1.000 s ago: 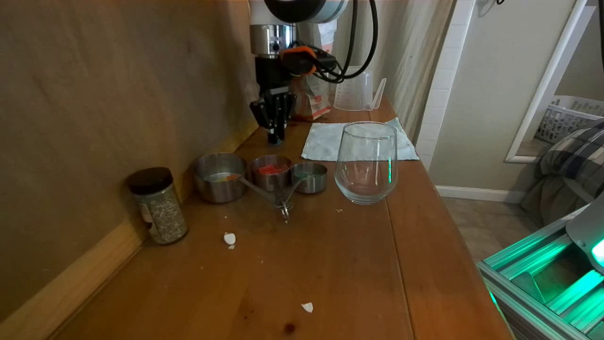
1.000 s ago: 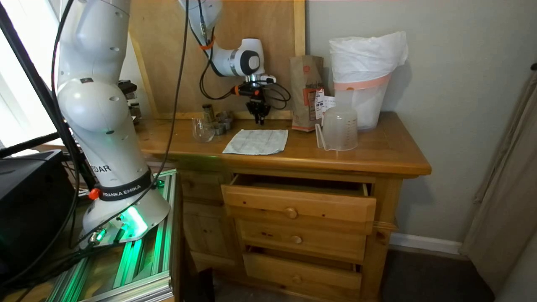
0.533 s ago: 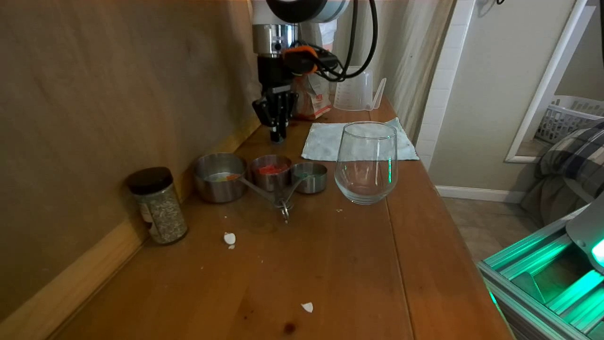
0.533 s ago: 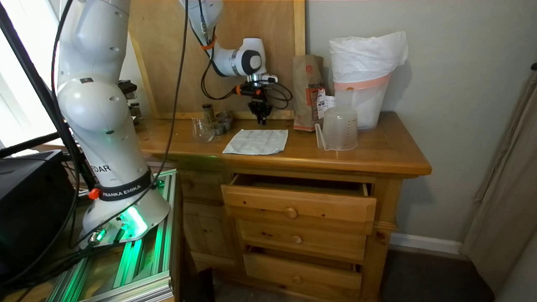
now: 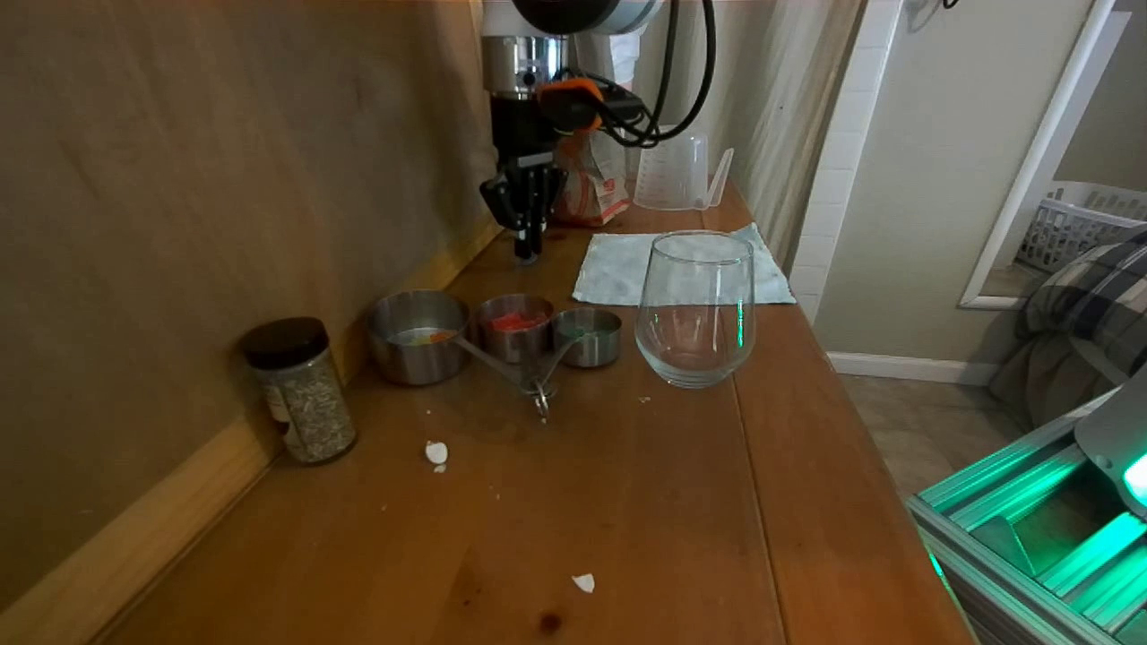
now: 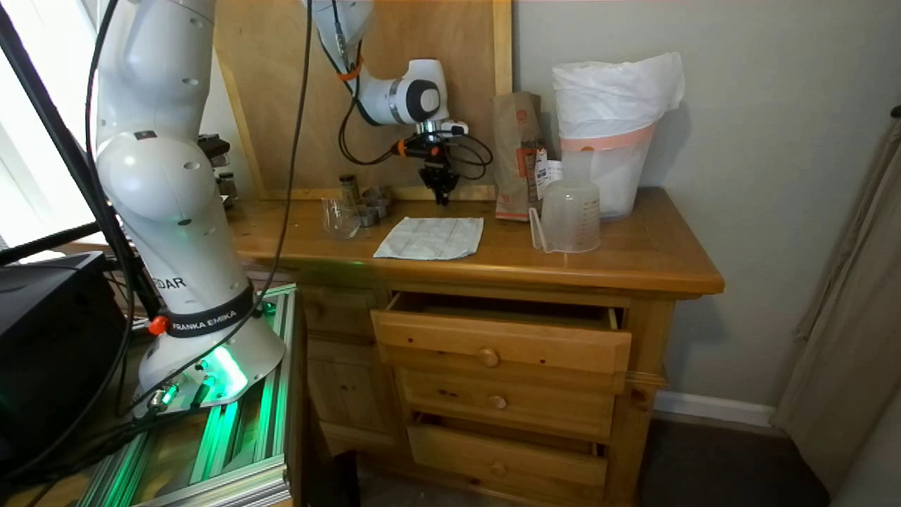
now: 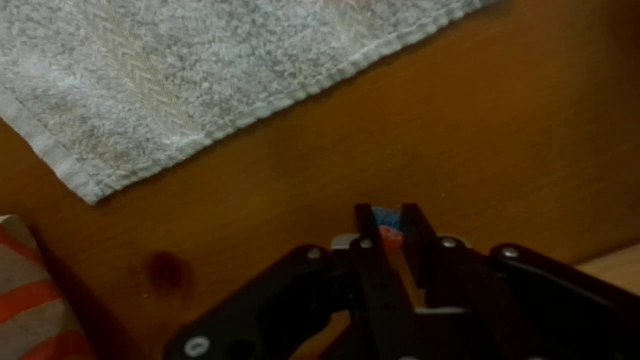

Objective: Put the orange and blue object on top of the napkin then fold the napkin into a triangle twice.

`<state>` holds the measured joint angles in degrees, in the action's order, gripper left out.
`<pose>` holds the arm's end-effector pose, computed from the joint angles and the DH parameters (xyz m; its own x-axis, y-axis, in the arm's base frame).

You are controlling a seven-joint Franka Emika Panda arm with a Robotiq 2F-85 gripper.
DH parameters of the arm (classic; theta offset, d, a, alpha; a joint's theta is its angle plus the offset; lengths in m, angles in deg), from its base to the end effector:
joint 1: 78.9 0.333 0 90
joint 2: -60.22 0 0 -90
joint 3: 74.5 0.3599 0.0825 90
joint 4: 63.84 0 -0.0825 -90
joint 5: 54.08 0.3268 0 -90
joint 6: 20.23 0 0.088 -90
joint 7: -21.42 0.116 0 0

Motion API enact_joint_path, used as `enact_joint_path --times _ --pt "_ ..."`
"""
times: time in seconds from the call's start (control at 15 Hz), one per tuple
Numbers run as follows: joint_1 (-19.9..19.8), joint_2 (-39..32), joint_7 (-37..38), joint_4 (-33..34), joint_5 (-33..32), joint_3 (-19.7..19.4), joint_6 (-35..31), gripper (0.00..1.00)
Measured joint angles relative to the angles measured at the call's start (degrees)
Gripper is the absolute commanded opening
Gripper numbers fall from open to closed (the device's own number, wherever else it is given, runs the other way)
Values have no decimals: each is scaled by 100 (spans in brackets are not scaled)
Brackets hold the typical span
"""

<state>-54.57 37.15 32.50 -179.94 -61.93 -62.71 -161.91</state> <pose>0.4790 0.3377 0.3309 0.8644 0.4997 0.0560 0.5005 -0.8658 -0.0003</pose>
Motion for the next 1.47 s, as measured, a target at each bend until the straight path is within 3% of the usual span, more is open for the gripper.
enact_joint_path --times 0.2,0.67,0.87,0.93,1.07,1.13,1.2,1.47 --pt "-2 51 33 0 -4 -18 -4 12" --pt "-14 247 125 -60 -11 -62 -4 20" --pt "-23 345 178 -101 -14 -72 -4 15" --pt "-28 386 199 -123 -16 -75 -4 8" --pt "-46 483 235 -202 -16 -79 -4 19" --pt "-56 532 254 -248 -16 -80 -4 33" --pt "-67 572 272 -287 -16 -80 -4 34" --pt "-104 580 290 -383 -14 -80 -11 61"
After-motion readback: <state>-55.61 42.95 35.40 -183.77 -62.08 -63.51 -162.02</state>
